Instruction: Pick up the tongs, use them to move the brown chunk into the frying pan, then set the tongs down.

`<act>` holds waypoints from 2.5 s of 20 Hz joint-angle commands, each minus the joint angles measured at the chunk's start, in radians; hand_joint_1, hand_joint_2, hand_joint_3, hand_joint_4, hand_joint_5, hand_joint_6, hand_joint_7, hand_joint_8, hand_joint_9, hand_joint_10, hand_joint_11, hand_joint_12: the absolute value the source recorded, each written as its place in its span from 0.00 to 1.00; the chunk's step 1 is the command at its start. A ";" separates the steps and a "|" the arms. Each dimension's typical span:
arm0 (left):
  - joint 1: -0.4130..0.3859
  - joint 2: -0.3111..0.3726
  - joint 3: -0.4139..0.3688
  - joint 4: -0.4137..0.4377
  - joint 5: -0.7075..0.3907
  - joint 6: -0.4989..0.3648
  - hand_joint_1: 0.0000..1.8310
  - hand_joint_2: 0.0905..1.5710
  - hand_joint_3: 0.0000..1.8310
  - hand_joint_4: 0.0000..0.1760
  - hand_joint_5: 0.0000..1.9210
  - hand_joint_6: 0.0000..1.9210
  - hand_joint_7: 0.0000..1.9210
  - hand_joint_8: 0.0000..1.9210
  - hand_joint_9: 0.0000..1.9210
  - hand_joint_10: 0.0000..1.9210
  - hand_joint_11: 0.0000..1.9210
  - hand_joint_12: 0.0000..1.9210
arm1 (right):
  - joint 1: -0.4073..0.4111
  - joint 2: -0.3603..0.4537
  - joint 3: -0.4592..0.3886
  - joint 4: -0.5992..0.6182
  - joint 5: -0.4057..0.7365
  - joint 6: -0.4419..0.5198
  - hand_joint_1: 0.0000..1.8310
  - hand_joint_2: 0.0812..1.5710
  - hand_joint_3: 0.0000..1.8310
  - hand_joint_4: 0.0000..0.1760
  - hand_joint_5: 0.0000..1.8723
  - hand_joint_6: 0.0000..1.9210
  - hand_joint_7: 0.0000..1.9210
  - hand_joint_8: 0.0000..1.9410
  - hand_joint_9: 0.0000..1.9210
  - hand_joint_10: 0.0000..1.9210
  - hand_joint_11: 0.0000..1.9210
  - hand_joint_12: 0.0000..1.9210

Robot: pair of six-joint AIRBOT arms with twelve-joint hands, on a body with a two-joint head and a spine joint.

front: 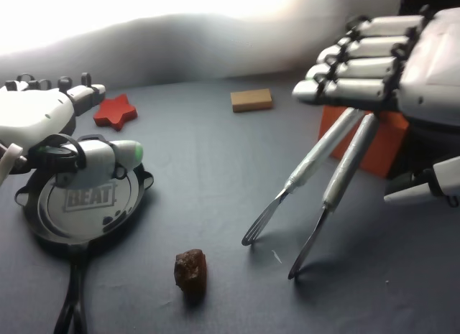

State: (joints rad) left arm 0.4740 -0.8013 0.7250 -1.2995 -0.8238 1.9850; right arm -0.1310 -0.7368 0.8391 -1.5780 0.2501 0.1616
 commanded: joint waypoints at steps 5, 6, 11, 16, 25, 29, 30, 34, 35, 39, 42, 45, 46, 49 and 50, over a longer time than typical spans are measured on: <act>0.002 0.012 0.012 0.059 -0.036 -0.002 0.08 0.77 0.00 0.25 0.09 0.00 0.13 0.00 0.15 0.00 0.00 0.45 | 0.108 -0.066 0.047 -0.667 0.134 0.710 0.53 0.58 0.00 0.00 0.00 0.00 0.00 0.00 0.00 0.00 0.00 0.03; 0.003 0.012 0.014 0.059 -0.031 -0.002 0.07 0.77 0.00 0.27 0.10 0.00 0.14 0.00 0.15 0.00 0.00 0.45 | 0.118 -0.085 0.054 -0.794 0.151 0.810 0.54 0.58 0.00 0.00 0.00 0.00 0.00 0.00 0.00 0.00 0.00 0.00; 0.007 0.016 0.029 0.059 0.016 -0.006 0.07 0.77 0.00 0.26 0.09 0.00 0.14 0.00 0.15 0.00 0.00 0.45 | 0.150 -0.197 0.144 -1.137 0.179 1.213 0.62 0.57 0.00 0.00 0.00 0.00 0.00 0.00 0.00 0.00 0.00 0.00; 0.014 0.029 0.035 0.082 0.053 -0.017 0.07 0.77 0.00 0.30 0.09 0.00 0.13 0.00 0.15 0.00 0.00 0.45 | 0.157 -0.292 0.205 -1.369 0.221 1.396 0.61 0.57 0.00 0.00 0.00 0.00 0.00 0.00 0.00 0.00 0.00 0.00; 0.020 0.029 0.040 0.096 0.066 -0.014 0.07 0.78 0.00 0.26 0.09 0.00 0.14 0.00 0.15 0.00 0.00 0.46 | 0.150 -0.452 0.346 -1.410 0.278 1.417 0.60 0.57 0.00 0.00 0.00 0.00 0.00 0.00 0.00 0.00 0.00 0.00; 0.027 0.026 0.048 0.095 0.064 -0.016 0.06 0.78 0.00 0.23 0.10 0.00 0.14 0.00 0.15 0.00 0.00 0.46 | 0.122 -0.496 0.397 -1.411 0.291 1.417 0.60 0.58 0.00 0.00 0.00 0.00 0.00 0.00 0.00 0.00 0.00 0.00; 0.027 0.026 0.047 0.095 0.056 -0.010 0.06 0.78 0.00 0.24 0.10 0.00 0.14 0.00 0.15 0.00 0.00 0.47 | 0.116 -0.504 0.404 -1.411 0.291 1.419 0.59 0.58 0.00 0.00 0.00 0.00 0.00 0.00 0.00 0.00 0.00 0.00; 0.024 0.026 0.040 0.095 0.050 -0.011 0.05 0.79 0.00 0.25 0.09 0.00 0.13 0.00 0.15 0.00 0.00 0.47 | 0.089 -0.535 0.425 -1.410 0.276 1.396 0.58 0.57 0.00 0.00 0.00 0.00 0.00 0.00 0.00 0.00 0.00 0.00; 0.022 0.027 0.034 0.095 0.050 -0.011 0.05 0.79 0.00 0.25 0.09 0.00 0.13 0.00 0.15 0.00 0.00 0.47 | 0.082 -0.547 0.435 -1.410 0.273 1.387 0.59 0.57 0.00 0.00 0.00 0.00 0.00 0.00 0.00 0.00 0.00 0.00; 0.015 0.028 0.019 0.095 0.044 -0.010 0.04 0.79 0.00 0.25 0.08 0.00 0.13 0.00 0.15 0.00 0.00 0.46 | 0.063 -0.574 0.456 -1.422 0.256 1.381 0.60 0.58 0.00 0.00 0.00 0.00 0.00 0.00 0.00 0.00 0.00 0.00; 0.010 0.028 0.016 0.095 0.044 -0.005 0.03 0.79 0.00 0.25 0.09 0.00 0.13 0.00 0.16 0.00 0.00 0.48 | 0.044 -0.587 0.470 -1.423 0.241 1.399 0.61 0.57 0.00 0.00 0.00 0.00 0.00 0.00 0.00 0.00 0.00 0.00; 0.009 0.028 0.016 0.094 0.044 -0.005 0.06 0.78 0.00 0.27 0.09 0.00 0.14 0.00 0.16 0.00 0.00 0.47 | 0.025 -0.592 0.470 -1.434 0.210 1.424 0.61 0.58 0.00 0.00 0.00 0.00 0.00 0.00 0.00 0.00 0.00 0.00; 0.009 0.028 0.017 0.094 0.044 -0.005 0.04 0.79 0.00 0.27 0.09 0.00 0.14 0.00 0.15 0.00 0.00 0.46 | 0.021 -0.593 0.470 -1.434 0.200 1.424 0.59 0.58 0.00 0.00 0.00 0.00 0.00 0.00 0.00 0.00 0.00 0.00; 0.010 0.028 0.019 0.093 0.044 -0.005 0.03 0.79 0.00 0.26 0.09 0.00 0.14 0.00 0.15 0.00 0.00 0.47 | 0.016 -0.598 0.471 -1.434 0.187 1.424 0.59 0.59 0.00 0.00 0.00 0.00 0.00 0.00 0.00 0.00 0.00 0.00; 0.010 0.028 0.019 0.089 0.044 -0.005 0.03 0.79 0.00 0.26 0.09 0.00 0.13 0.00 0.15 0.00 0.00 0.46 | 0.015 -0.599 0.471 -1.434 0.180 1.427 0.60 0.59 0.00 0.00 0.00 0.00 0.00 0.00 0.00 0.00 0.00 0.00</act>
State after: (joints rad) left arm 0.4931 -0.7822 0.7448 -1.2587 -0.7113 1.9781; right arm -0.1181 -1.3384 1.3098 -2.9772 0.5125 1.5875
